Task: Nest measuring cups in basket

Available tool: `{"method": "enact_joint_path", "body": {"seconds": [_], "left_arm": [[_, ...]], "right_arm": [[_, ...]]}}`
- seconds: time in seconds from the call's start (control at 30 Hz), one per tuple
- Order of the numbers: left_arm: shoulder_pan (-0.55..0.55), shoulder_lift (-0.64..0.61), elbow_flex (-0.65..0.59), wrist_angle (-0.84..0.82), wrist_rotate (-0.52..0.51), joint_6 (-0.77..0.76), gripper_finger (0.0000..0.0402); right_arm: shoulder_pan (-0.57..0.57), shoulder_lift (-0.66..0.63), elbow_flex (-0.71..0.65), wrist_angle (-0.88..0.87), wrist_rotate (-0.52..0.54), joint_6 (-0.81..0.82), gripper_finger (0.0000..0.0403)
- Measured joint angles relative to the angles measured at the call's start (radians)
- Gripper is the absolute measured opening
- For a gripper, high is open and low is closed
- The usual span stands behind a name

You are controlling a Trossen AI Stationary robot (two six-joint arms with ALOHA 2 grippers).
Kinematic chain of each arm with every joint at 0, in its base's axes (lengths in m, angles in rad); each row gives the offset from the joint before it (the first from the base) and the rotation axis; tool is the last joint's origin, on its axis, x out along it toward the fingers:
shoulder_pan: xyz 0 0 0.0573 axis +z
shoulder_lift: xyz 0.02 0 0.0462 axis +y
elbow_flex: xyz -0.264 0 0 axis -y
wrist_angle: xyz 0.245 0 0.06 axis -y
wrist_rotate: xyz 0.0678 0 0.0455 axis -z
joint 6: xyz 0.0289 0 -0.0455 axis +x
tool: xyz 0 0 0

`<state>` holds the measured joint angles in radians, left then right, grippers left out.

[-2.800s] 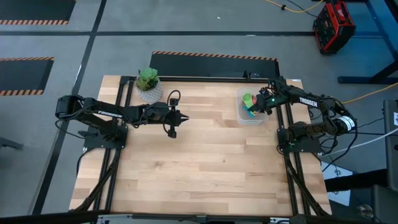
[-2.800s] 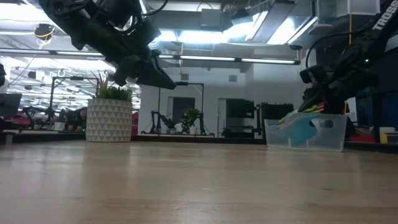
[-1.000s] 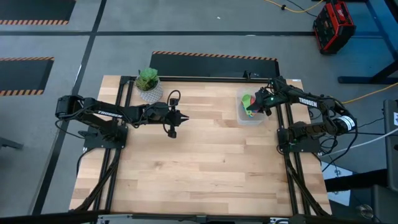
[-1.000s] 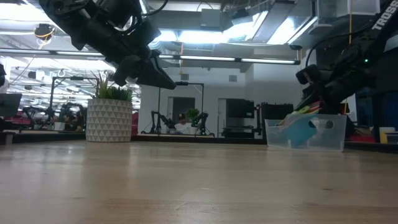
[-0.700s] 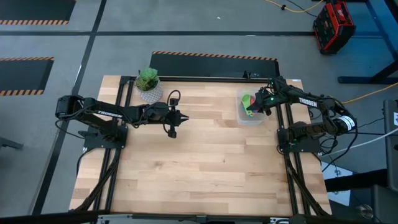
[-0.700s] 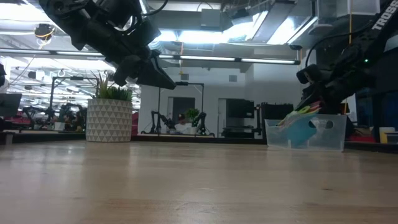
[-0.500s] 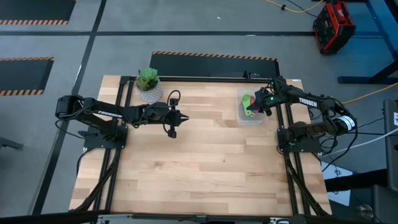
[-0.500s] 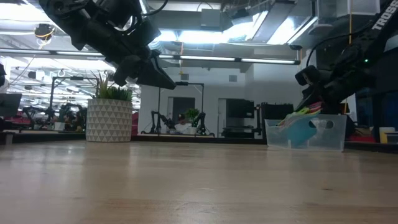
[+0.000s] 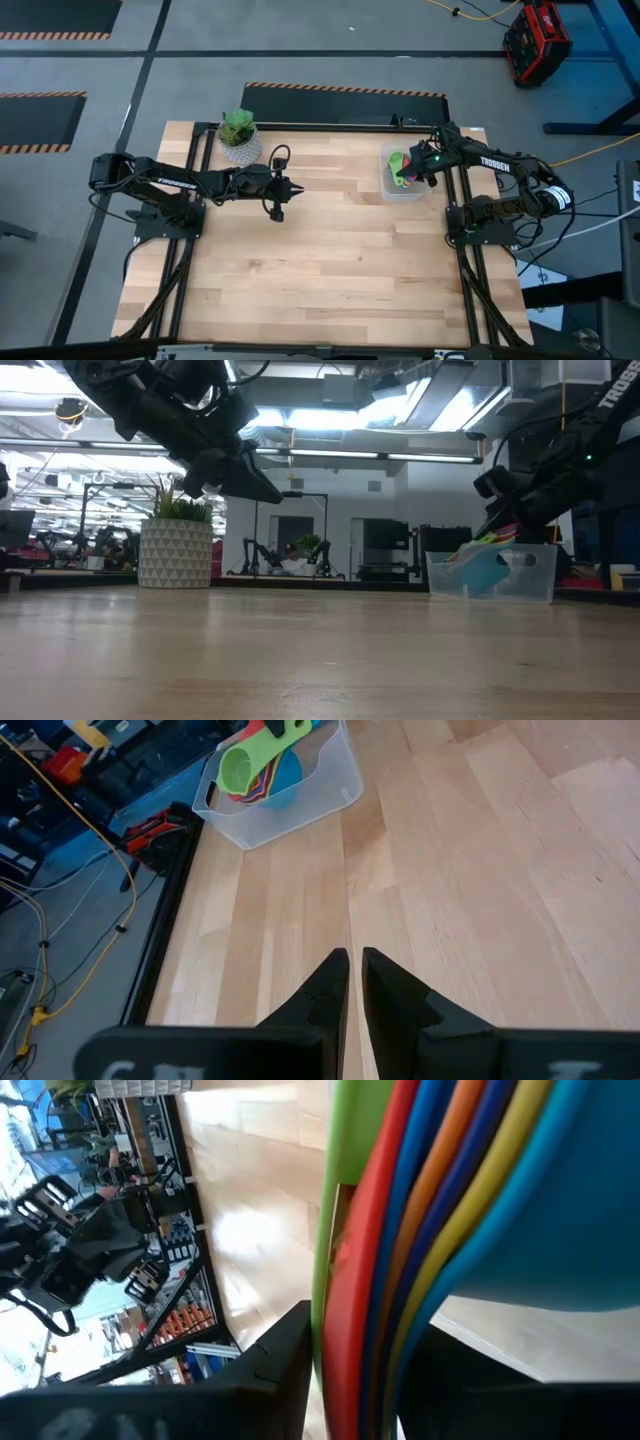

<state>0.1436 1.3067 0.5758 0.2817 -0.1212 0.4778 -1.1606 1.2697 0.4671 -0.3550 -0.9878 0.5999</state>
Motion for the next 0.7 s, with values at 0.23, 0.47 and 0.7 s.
{"method": "enact_joint_path", "body": {"seconds": [0.23,0.47,0.7], "left_arm": [[0.000,0.000,0.000,0.000,0.000,0.000,0.0027],[0.000,0.000,0.000,0.000,0.000,0.000,0.0027],[0.000,0.000,0.000,0.000,0.000,0.000,0.0027]], "right_arm": [[0.000,0.000,0.000,0.000,0.009,0.025,0.0118],[0.000,0.000,0.000,0.000,0.011,0.024,0.0118],[0.000,-0.001,0.001,0.000,0.039,0.026,0.0109]]}}
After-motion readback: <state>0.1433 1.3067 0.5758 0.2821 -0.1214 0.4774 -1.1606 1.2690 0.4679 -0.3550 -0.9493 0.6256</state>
